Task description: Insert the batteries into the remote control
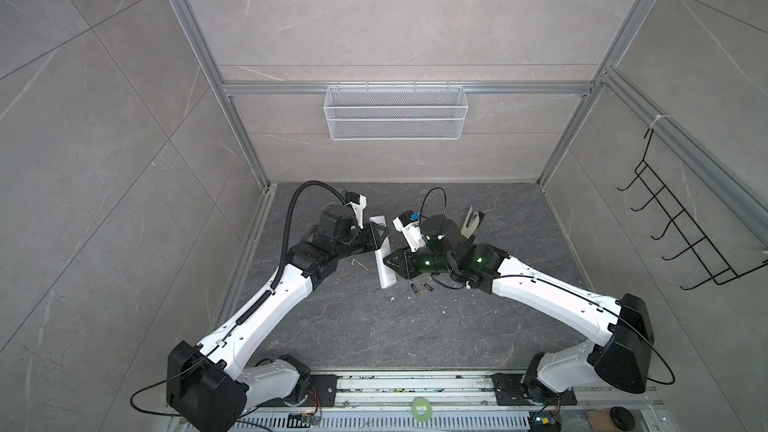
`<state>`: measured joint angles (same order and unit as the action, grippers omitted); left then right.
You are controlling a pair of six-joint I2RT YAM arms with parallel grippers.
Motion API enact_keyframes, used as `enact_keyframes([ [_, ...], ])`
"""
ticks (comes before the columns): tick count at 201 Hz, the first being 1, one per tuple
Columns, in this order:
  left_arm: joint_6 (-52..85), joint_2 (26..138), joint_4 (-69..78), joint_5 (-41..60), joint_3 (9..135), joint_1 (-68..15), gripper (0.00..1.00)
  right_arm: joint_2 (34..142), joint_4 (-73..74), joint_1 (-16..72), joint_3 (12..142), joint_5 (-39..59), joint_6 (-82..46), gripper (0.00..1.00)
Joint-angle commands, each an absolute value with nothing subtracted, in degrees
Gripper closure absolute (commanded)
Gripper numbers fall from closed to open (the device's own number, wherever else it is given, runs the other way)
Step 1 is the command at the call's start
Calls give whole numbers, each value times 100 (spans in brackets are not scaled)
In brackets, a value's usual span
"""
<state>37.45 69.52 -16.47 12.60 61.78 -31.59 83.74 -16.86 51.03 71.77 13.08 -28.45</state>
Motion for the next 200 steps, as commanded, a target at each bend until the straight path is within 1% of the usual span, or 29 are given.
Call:
enact_keyframes([
  [1,3736,6745,-1389,1445,6253,-3189,100,8153,-1853,5135,7137,1160,-2661,68],
  [13,3731,6725,-1376,1493,6234,-3179,100,8106,-1956,5133,7128,1088,-2606,63],
  [46,3809,6667,-1151,1930,6105,-3079,100,7961,-2197,5135,7117,1056,-2303,40],
  [71,3897,6677,-1004,2388,6054,-2957,100,7759,-2170,5139,7092,1226,-1883,30],
  [81,3923,6674,-987,2497,6056,-2938,100,7726,-2321,5140,7167,1177,-1732,27],
  [97,3945,6671,-974,2604,6051,-2925,100,7732,-2546,5141,7302,1152,-1617,26],
  [129,4049,6645,-889,2637,6016,-2900,100,7936,-2708,5135,7417,1169,-1809,26],
  [157,4047,6665,-930,2604,6030,-2900,100,7998,-2392,5137,7265,1337,-2020,27],
  [170,4047,6675,-945,2604,6036,-2892,100,7990,-2327,5140,7256,1354,-2022,28],
  [185,4047,6685,-933,2636,6042,-2892,100,7920,-2235,5140,7230,1395,-1913,33],
  [200,4033,6695,-956,2678,6064,-2885,100,7834,-2374,5140,7301,1368,-1617,34],
])
